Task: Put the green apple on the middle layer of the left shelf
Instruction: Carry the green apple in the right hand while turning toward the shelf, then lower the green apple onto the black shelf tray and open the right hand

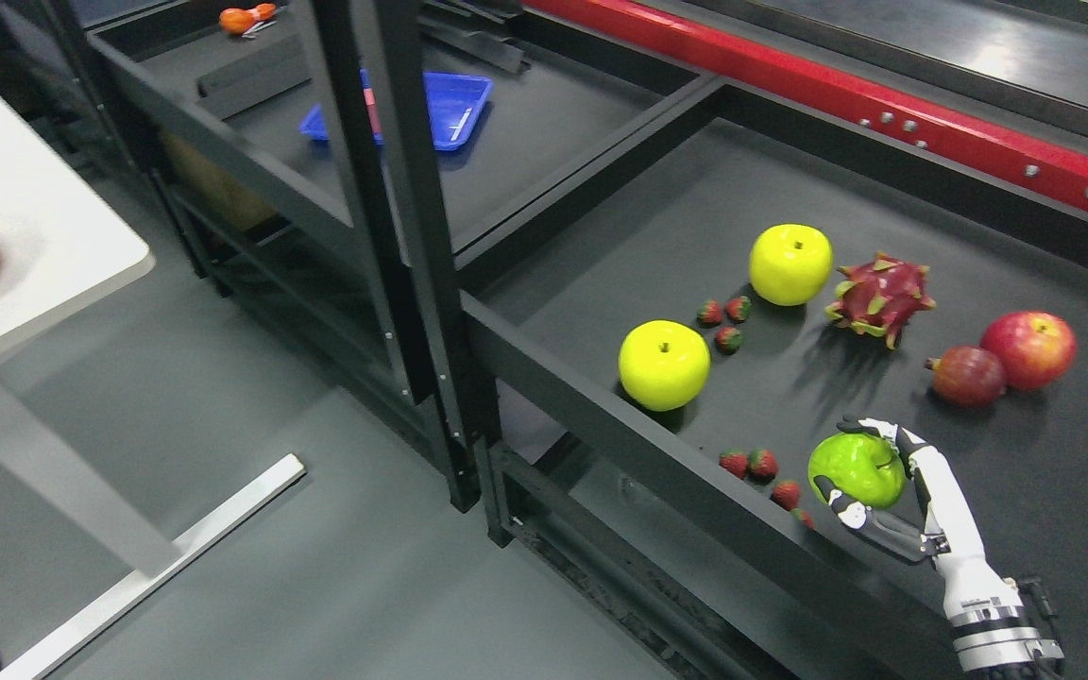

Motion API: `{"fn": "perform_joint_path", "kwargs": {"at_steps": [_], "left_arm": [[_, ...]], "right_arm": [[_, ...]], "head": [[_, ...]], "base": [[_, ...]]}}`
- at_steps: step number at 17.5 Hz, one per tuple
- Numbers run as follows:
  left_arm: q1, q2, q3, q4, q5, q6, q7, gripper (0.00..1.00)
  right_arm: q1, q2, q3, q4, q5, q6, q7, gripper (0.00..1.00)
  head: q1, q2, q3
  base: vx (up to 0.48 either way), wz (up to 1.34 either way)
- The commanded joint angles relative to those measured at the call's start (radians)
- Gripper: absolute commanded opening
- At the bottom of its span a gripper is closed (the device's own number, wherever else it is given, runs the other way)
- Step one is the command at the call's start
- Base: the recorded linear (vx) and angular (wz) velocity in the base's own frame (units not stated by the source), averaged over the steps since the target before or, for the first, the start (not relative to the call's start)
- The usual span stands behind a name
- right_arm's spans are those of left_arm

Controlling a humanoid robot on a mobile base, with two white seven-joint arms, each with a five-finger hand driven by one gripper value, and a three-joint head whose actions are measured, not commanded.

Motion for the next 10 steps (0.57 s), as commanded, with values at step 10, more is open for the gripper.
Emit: {"fn": "perform_joint_path", "kwargs": {"at_steps": [10], "left_arm": [[0.000,0.017,0.000,0.000,0.000,0.000,-0.001,1.00]], "right_arm": [[-0.061,-0.017,0.023,-0.017,0.174,0.168,0.029,0.00]], "head": [[0.0000,0.000,0.000]], "base": [[0.103,-0.53]]}}
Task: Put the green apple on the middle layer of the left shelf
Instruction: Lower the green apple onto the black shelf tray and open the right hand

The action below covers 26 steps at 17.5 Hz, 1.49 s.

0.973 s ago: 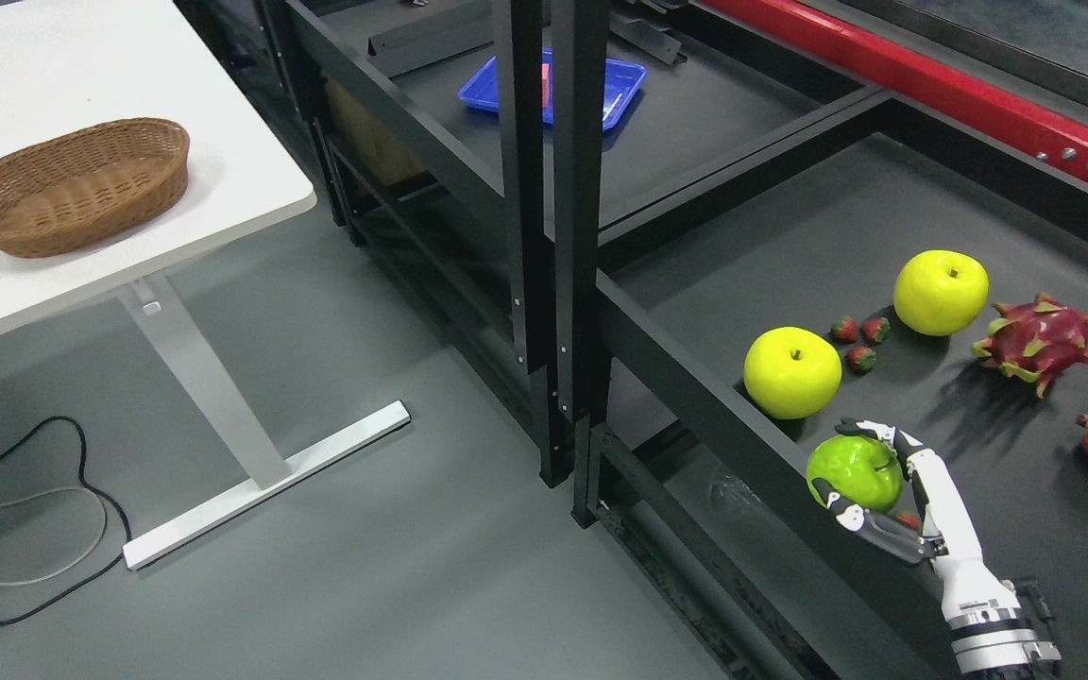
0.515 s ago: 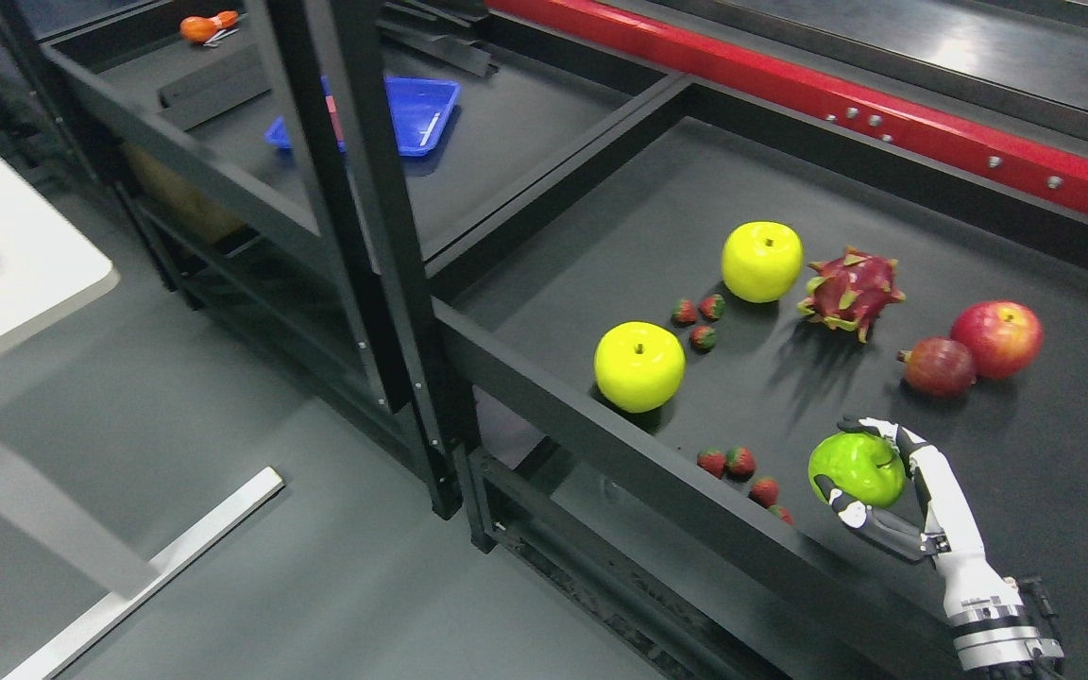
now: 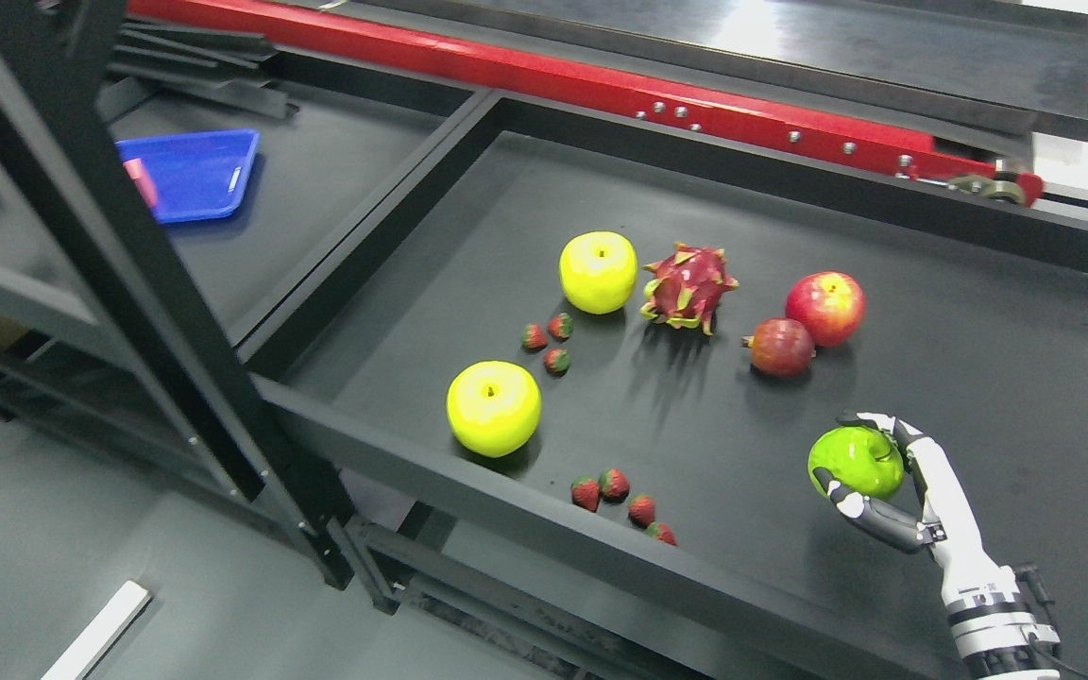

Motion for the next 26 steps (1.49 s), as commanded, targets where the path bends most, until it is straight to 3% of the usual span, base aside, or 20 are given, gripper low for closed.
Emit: {"fn": "perform_joint_path", "kwargs": {"at_steps": [1,5,9,21,22,23,24,26], "left_arm": [[0.000,0.017,0.000,0.000,0.000,-0.004,0.001,1.00],[0.000,0.017,0.000,0.000,0.000,-0.002,-0.001,1.00],[0.000,0.017,0.000,0.000,0.000,-0.002,0.001,1.00],[0.000,0.017,0.001,0.000,0.000,-0.002,-0.001,1.00],[0.000,0.017,0.000,0.000,0.000,-0.002,-0.001,1.00],[0.000,0.017,0.000,0.000,0.000,-0.004,-0.001,1.00],[0.000,0.017,0.000,0.000,0.000,-0.002,-0.001,1.00],[0.000,0.017,0.000,0.000,0.000,-0.002,-0.001,1.00]], "right_arm": [[-0.063,-0.027,0.041,-0.005,0.162,0.117,0.037,0.00],[-0.111,-0.037,0.156,0.004,0.403,0.165,0.051,0.01],[-0.147,-0.032,0.205,0.067,0.437,0.174,0.065,0.02],[-0.329,-0.037,0.196,0.288,0.449,0.212,0.063,0.06],[-0.332,-0.035,0.196,0.289,0.449,0.212,0.063,0.21],[-0.332,-0.035,0.196,0.289,0.444,0.212,0.063,0.51],[-0.327,-0.035,0.195,0.288,0.435,0.208,0.066,1.00],[-0.316,-0.035,0.178,0.282,0.429,0.205,0.066,1.00]], "head": [[0.0000,0.000,0.000],[0.0000,0.000,0.000],[0.0000,0.000,0.000],[0.0000,0.000,0.000],[0.0000,0.000,0.000],[0.0000,0.000,0.000],[0.0000,0.000,0.000],[0.0000,0.000,0.000]], "base": [[0.117,-0.33],[0.088,-0.36],[0.079,-0.23],[0.019,-0.05],[0.000,0.00],[0.000,0.00],[0.000,0.00],[0.000,0.00]]}}
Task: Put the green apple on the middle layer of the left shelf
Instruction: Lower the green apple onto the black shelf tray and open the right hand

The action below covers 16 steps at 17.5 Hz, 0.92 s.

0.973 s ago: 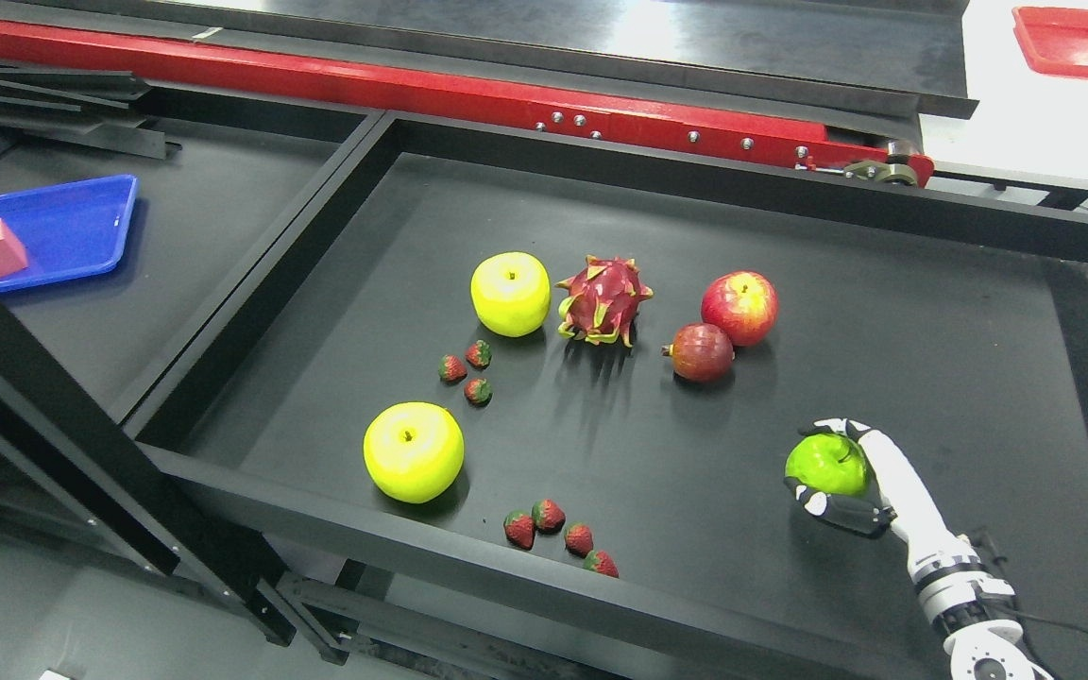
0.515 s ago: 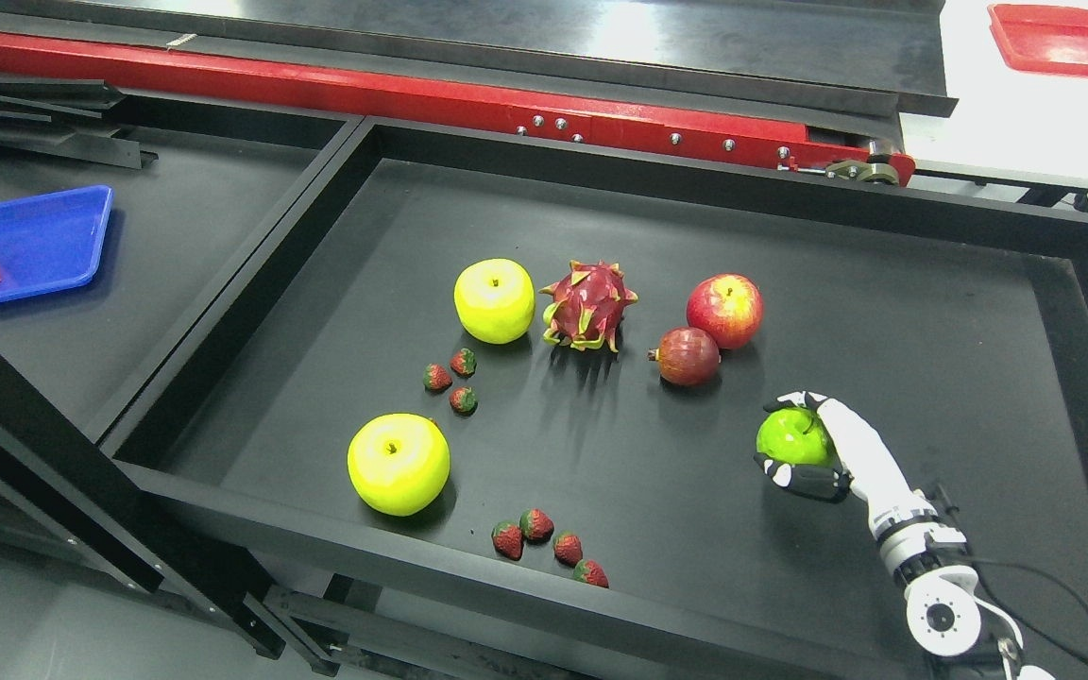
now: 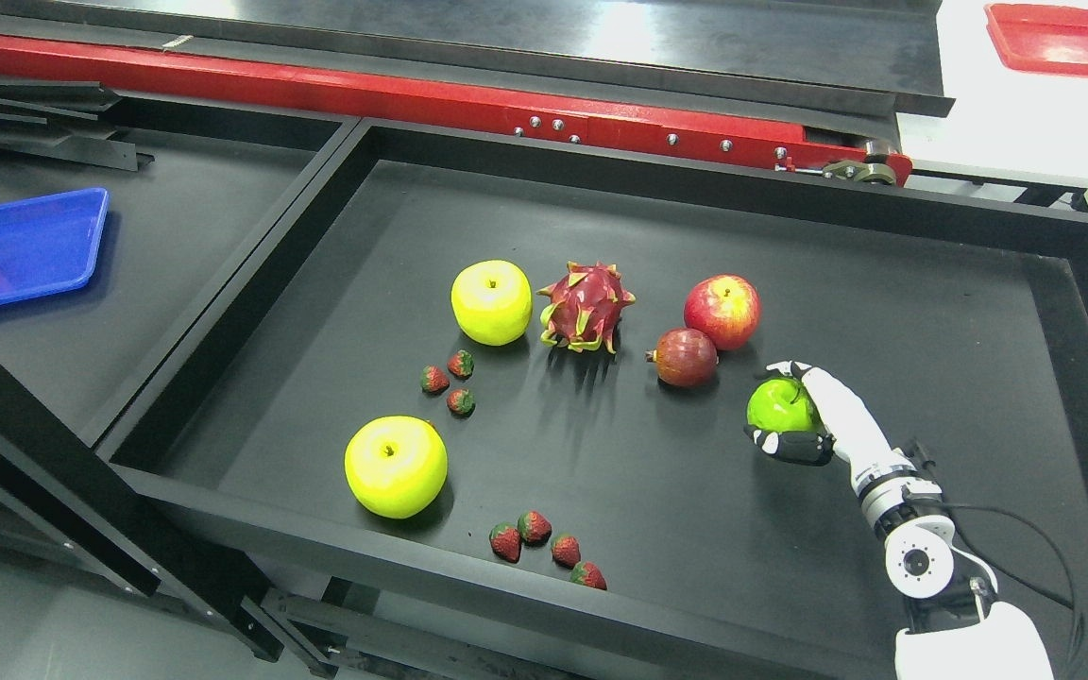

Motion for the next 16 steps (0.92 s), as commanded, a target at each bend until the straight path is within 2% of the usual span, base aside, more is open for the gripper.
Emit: {"fn": "perform_joint_path", "kwargs": {"at_steps": [1,3,5,6,7,9,10,11,13,16], "left_arm": [[0.000,0.017,0.000,0.000,0.000,0.001,-0.001,1.00],[0.000,0.017,0.000,0.000,0.000,0.001,0.001,1.00],[0.000,0.017,0.000,0.000,0.000,-0.001,-0.001,1.00],[0.000,0.017,0.000,0.000,0.000,0.001,0.001,1.00],[0.000,0.017,0.000,0.000,0.000,0.001,0.001,1.00],[0.000,0.017,0.000,0.000,0.000,-0.001,0.001,1.00],[0.000,0.017,0.000,0.000,0.000,-0.001,0.001,1.00],[0.000,0.017,0.000,0.000,0.000,-0.001,-0.001,1.00],[0.000,0.017,0.000,0.000,0.000,-0.001,-0.001,1.00],[0.000,0.017,0.000,0.000,0.000,-0.001,-0.001,1.00]], "right_arm": [[0.006,-0.007,-0.009,0.068,-0.020,-0.008,0.005,1.00],[0.014,-0.008,-0.009,0.056,-0.101,-0.042,0.000,1.00],[0.042,-0.016,-0.009,0.047,-0.122,-0.143,-0.009,1.00],[0.076,-0.045,-0.009,0.028,-0.122,-0.196,-0.006,1.00],[0.099,-0.068,-0.009,-0.001,-0.128,-0.208,0.002,1.00],[0.104,-0.047,-0.059,-0.056,-0.172,-0.202,-0.012,1.00],[0.100,-0.001,-0.087,-0.070,-0.206,-0.182,-0.012,1.00],[0.096,0.010,-0.107,-0.084,-0.235,-0.151,-0.009,1.00],[0.098,0.010,-0.127,-0.159,-0.302,-0.073,-0.032,1.00],[0.109,0.010,-0.129,-0.205,-0.434,-0.028,-0.104,1.00]], "head": [[0.0000,0.000,0.000],[0.0000,0.000,0.000],[0.0000,0.000,0.000],[0.0000,0.000,0.000],[0.0000,0.000,0.000],[0.0000,0.000,0.000],[0.0000,0.000,0.000],[0.0000,0.000,0.000],[0.0001,0.000,0.000],[0.0000,0.000,0.000]], "base": [[0.000,0.00],[0.000,0.00],[0.000,0.00],[0.000,0.00],[0.000,0.00],[0.000,0.00],[0.000,0.00],[0.000,0.00],[0.000,0.00],[0.000,0.00]]}}
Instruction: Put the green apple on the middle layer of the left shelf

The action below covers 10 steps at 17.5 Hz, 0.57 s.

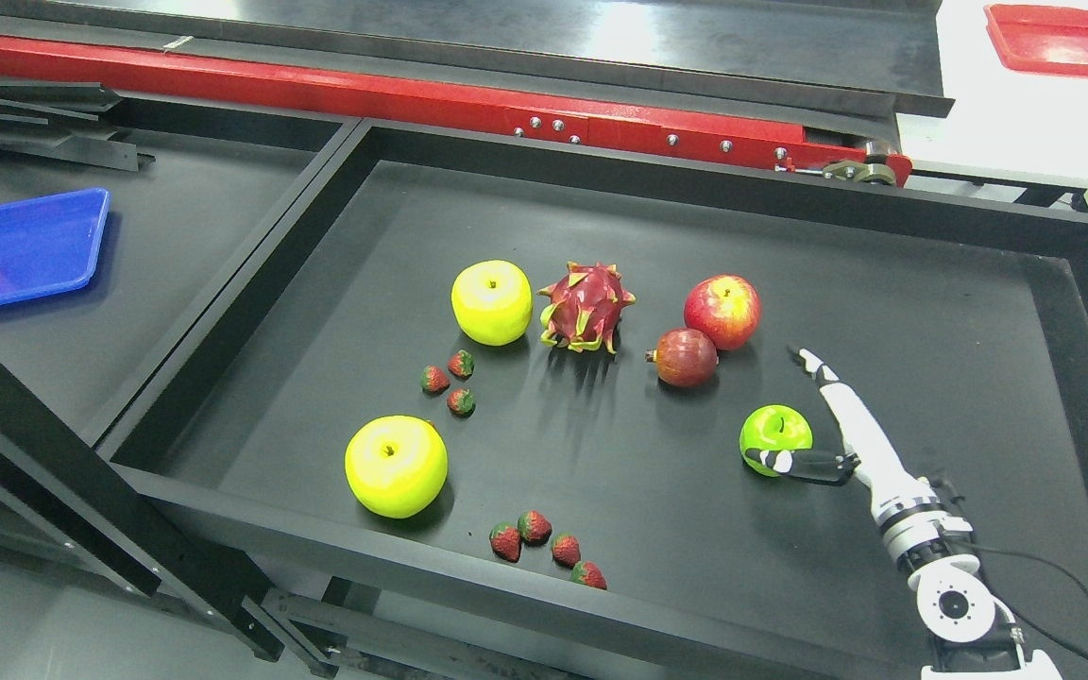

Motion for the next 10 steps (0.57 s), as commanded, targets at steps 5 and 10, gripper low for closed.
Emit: {"fn": "perform_joint_path", "kwargs": {"at_steps": [5,10], "left_arm": [[0.000,0.017,0.000,0.000,0.000,0.001,0.001,1.00],[0.000,0.017,0.000,0.000,0.000,0.000,-0.001,1.00]], "right_arm": [[0.040,0.008,-0.062,-0.166,-0.444,0.077,-0.144,1.00],[0.124,0.008,0.002,-0.196,-0.490,-0.062,-0.182,1.00]], "head": [[0.0000,0.000,0.000],[0.0000,0.000,0.000]], "base": [[0.000,0.00],[0.000,0.00]]}}
